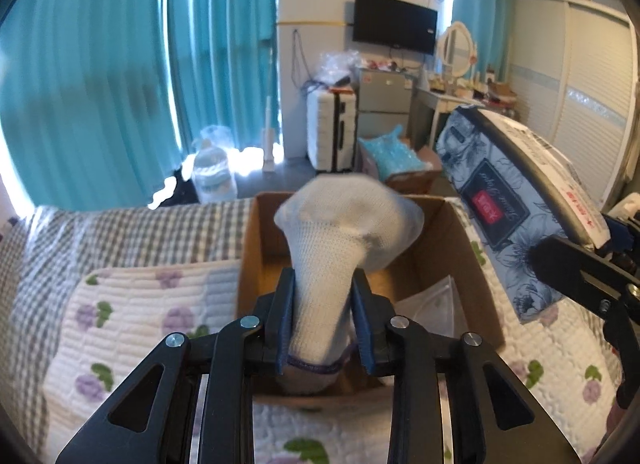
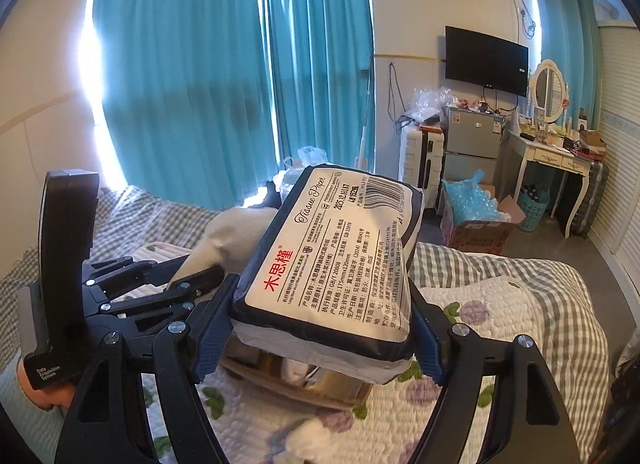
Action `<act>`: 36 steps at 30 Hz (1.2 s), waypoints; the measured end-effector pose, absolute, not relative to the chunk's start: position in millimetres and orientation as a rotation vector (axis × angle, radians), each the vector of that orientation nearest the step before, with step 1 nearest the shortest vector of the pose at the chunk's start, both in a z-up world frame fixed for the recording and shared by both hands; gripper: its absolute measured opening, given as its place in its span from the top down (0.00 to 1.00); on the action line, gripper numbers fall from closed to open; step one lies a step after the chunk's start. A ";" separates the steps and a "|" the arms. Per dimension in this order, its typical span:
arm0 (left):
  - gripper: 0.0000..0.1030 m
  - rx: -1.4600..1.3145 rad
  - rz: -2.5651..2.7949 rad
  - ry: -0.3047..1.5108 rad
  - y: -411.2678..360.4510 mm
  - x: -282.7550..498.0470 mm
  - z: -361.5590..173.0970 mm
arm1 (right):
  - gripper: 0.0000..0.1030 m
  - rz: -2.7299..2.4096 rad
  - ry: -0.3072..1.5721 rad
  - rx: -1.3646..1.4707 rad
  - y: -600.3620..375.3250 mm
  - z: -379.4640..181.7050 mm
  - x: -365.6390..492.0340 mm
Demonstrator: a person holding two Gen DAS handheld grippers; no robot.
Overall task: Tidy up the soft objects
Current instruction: 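Carry the sock and tissue package over the box and release both, then grasp a white rolled sock with the left tool while the right tool grasps another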
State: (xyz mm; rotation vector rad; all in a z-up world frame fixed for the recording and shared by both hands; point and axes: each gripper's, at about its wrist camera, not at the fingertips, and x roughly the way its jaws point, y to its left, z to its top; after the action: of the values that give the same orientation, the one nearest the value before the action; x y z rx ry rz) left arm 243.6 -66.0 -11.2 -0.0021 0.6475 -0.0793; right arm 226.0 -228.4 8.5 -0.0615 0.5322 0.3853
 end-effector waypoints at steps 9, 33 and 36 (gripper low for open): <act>0.30 0.037 -0.019 0.585 -63.7 259.7 -16.6 | 0.26 0.382 0.553 -0.105 -216.6 -15.1 263.5; 0.12 0.037 0.035 0.508 -42.8 147.6 65.4 | 0.13 0.319 0.504 -0.169 -235.1 68.6 159.5; 0.07 -0.001 0.045 0.512 -35.5 129.2 71.7 | 0.13 0.344 0.524 -0.157 -239.9 72.6 134.0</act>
State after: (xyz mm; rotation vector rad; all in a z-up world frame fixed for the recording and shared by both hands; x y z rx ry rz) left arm 129.2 -35.5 71.7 -0.0010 0.5118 0.0450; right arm 134.0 -239.9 72.6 -0.1567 0.5236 0.3443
